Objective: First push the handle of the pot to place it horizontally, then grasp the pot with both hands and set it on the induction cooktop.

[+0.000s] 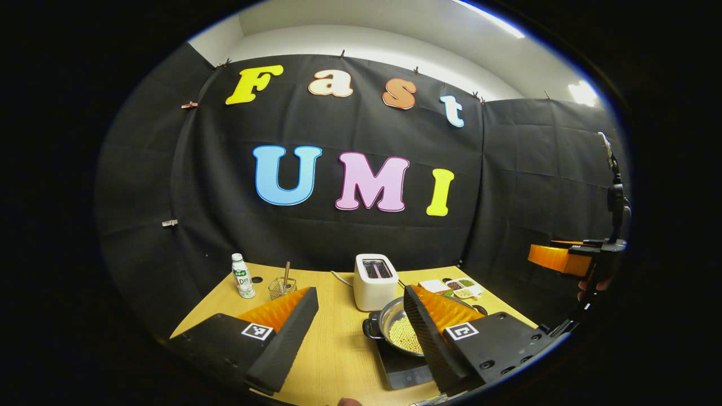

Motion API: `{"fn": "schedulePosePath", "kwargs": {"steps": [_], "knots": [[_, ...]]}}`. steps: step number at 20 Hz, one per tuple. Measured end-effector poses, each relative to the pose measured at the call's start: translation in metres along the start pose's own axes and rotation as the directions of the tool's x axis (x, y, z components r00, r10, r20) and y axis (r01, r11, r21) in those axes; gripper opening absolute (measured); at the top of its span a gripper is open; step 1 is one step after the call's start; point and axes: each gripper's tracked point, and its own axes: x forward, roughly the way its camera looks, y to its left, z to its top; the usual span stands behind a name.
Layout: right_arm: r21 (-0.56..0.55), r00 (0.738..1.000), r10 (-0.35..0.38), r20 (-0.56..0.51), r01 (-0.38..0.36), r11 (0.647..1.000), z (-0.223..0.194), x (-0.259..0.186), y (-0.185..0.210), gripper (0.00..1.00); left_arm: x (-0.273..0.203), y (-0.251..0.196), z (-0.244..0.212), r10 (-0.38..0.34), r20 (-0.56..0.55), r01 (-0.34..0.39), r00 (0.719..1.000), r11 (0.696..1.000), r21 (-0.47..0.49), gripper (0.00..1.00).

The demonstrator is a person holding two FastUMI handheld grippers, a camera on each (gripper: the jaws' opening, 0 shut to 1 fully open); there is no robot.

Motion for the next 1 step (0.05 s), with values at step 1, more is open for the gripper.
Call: {"fn": "schedulePosePath", "kwargs": {"steps": [1], "knots": [[0.001, 1.0, 0.0, -0.002, 0.0, 1.0, -0.001, -0.0001, 0.0001, 0.99, 0.0009, -0.0003, -0.0013, -0.001, -0.003, 0.001, 1.0, 1.0, -0.002, 0.98]]}}
